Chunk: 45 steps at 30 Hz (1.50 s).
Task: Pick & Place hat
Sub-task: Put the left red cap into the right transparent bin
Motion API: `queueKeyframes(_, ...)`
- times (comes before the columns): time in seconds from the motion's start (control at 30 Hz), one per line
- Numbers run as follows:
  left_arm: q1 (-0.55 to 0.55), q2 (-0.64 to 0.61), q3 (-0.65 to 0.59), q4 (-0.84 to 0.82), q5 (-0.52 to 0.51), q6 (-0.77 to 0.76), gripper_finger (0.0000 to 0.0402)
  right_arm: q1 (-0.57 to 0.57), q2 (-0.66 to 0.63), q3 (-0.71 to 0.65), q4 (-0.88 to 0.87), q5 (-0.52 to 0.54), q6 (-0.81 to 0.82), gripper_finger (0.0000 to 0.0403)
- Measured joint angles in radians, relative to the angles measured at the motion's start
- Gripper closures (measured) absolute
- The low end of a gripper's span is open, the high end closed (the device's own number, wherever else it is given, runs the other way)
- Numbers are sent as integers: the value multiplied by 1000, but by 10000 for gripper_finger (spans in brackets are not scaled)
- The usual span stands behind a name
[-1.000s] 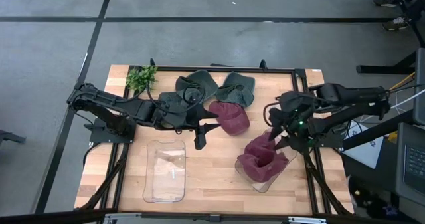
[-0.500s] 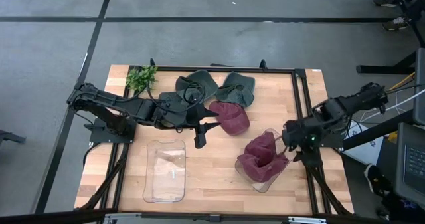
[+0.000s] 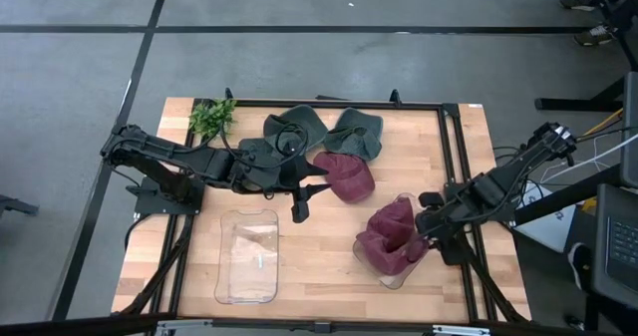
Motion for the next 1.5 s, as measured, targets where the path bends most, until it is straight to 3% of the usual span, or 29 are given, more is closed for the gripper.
queueKeyframes(0.17,0,0,0,0,0,0,258,-1,0,13,19,57,-4,206)
queueKeyframes(0.27,0,0,0,0,0,0,258,0,0,16,21,54,-24,235)
queueKeyframes(0.53,0,0,0,0,0,0,258,0,0,16,49,29,-89,390)
queueKeyframes(0.97,0,0,0,0,0,-1,258,0,-28,17,-94,-31,-104,400)
queueKeyframes(1.3,0,0,0,0,-1,-4,258,-1,-127,18,-7,56,-81,401)
queueKeyframes(1.5,0,0,0,0,-1,-4,258,-1,-150,18,-144,92,-49,402)
